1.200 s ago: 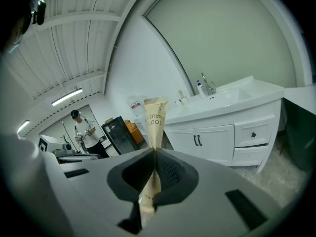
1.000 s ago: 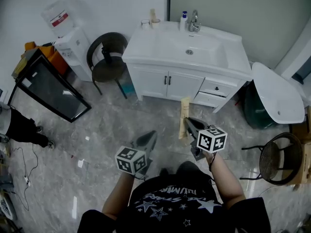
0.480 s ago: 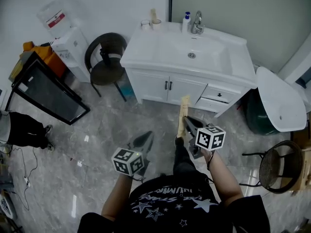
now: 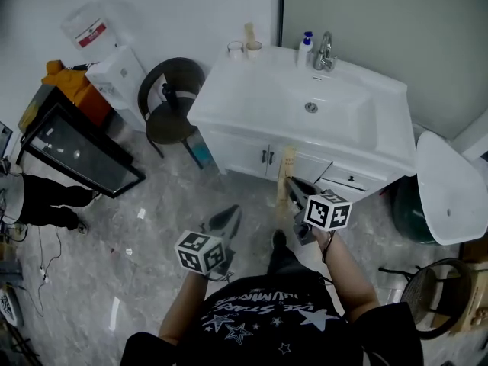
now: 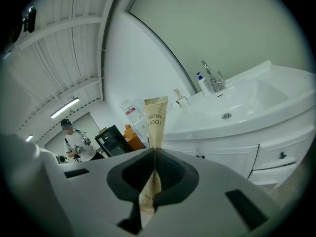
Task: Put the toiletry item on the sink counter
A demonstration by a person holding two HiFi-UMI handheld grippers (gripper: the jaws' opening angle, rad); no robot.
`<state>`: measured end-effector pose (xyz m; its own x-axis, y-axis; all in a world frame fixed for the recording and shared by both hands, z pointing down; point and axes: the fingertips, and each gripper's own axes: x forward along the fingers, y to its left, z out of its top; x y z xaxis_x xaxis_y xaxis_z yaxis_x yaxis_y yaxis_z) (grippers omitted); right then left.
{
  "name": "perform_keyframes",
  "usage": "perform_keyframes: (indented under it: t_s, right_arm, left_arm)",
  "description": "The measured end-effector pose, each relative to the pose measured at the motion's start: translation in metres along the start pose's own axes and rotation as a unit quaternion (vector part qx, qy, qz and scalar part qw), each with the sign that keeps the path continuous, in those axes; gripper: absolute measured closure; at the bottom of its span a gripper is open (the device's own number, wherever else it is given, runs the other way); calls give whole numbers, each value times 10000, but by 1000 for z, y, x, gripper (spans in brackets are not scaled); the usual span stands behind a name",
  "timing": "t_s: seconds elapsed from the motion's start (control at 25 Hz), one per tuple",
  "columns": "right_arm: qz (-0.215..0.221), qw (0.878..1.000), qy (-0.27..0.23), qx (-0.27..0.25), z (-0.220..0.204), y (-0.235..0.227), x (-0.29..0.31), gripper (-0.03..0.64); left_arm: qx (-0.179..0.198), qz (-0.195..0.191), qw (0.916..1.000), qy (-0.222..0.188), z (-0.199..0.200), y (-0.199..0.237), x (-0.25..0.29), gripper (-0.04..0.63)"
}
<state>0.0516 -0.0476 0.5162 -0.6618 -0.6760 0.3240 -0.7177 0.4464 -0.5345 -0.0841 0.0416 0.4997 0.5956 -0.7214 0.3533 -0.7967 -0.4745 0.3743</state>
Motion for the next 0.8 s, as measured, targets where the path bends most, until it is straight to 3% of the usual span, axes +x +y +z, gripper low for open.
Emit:
perform_keyframes:
  t_s: [0.44, 0.8]
  right_arm:
    - [329, 9991, 123, 243, 67, -67, 46, 598]
    - [625, 9965, 424, 352, 91, -101, 82, 597]
  left_arm:
    - [154, 296, 9994, 0, 48, 7, 79, 575]
    - [97, 647, 9978, -50, 64, 13, 118, 574]
